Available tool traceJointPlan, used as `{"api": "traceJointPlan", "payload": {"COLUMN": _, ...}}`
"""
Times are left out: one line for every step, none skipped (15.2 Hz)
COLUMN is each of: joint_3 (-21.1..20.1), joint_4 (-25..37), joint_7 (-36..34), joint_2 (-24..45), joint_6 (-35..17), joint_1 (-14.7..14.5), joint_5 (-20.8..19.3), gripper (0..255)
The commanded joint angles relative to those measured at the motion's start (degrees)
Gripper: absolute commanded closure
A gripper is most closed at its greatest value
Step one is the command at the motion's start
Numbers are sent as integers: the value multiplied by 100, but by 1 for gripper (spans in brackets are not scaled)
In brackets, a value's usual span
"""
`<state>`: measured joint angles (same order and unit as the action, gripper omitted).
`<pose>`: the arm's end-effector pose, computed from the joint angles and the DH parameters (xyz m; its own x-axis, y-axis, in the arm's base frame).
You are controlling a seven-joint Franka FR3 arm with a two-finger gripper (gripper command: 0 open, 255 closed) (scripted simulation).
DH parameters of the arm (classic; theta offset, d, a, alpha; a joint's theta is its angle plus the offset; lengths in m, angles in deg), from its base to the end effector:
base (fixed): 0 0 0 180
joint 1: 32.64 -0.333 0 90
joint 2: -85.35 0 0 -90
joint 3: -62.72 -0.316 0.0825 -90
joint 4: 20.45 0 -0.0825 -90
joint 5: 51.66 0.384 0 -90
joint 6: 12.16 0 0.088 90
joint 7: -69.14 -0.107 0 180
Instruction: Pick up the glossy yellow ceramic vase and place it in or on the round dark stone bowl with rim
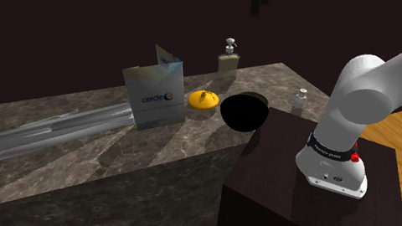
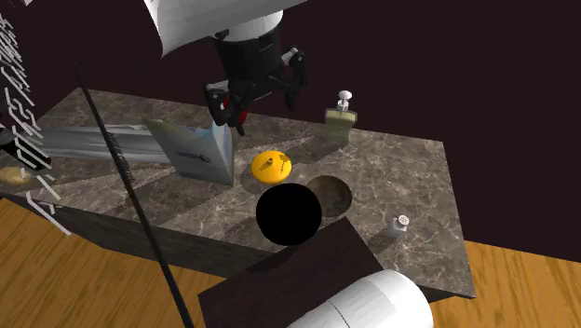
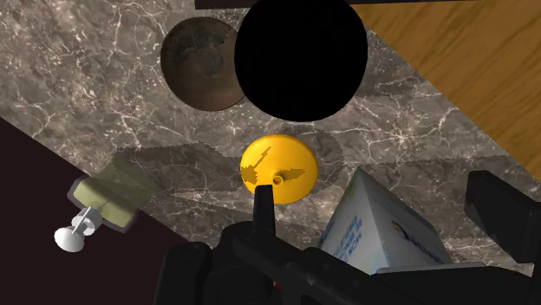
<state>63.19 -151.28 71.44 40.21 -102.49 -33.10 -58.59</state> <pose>0.3073 -0.0139 0.6267 0.9962 0.0423 0.0762 0.0332 -0.9925 0.1177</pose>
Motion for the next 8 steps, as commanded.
{"api": "traceJointPlan", "payload": {"joint_3": 0, "joint_4": 0, "joint_7": 0, "joint_2": 0, "joint_6": 0, "joint_1": 0, "joint_5": 0, "gripper": 0}}
{"api": "traceJointPlan", "payload": {"joint_3": 40, "joint_4": -61, "joint_7": 12, "joint_2": 133, "joint_6": -158, "joint_1": 8, "joint_5": -8, "gripper": 0}}
{"api": "traceJointPlan", "payload": {"joint_3": 80, "joint_4": -115, "joint_7": 24, "joint_2": 271, "joint_6": -316, "joint_1": 15, "joint_5": -15, "gripper": 0}}
{"api": "traceJointPlan", "payload": {"joint_3": 120, "joint_4": -163, "joint_7": 36, "joint_2": 416, "joint_6": -472, "joint_1": 22, "joint_5": -22, "gripper": 0}}
{"api": "traceJointPlan", "payload": {"joint_3": 159, "joint_4": -203, "joint_7": 49, "joint_2": 567, "joint_6": -628, "joint_1": 28, "joint_5": -27, "gripper": 0}}
{"api": "traceJointPlan", "payload": {"joint_3": 198, "joint_4": -237, "joint_7": 62, "joint_2": 724, "joint_6": -783, "joint_1": 35, "joint_5": -31, "gripper": 0}}
{"api": "traceJointPlan", "payload": {"joint_3": 235, "joint_4": -264, "joint_7": 77, "joint_2": 887, "joint_6": -937, "joint_1": 43, "joint_5": -34, "gripper": 0}}
{"api": "traceJointPlan", "payload": {"joint_3": 273, "joint_4": -283, "joint_7": 92, "joint_2": 1055, "joint_6": -1089, "joint_1": 49, "joint_5": -35, "gripper": 0}}
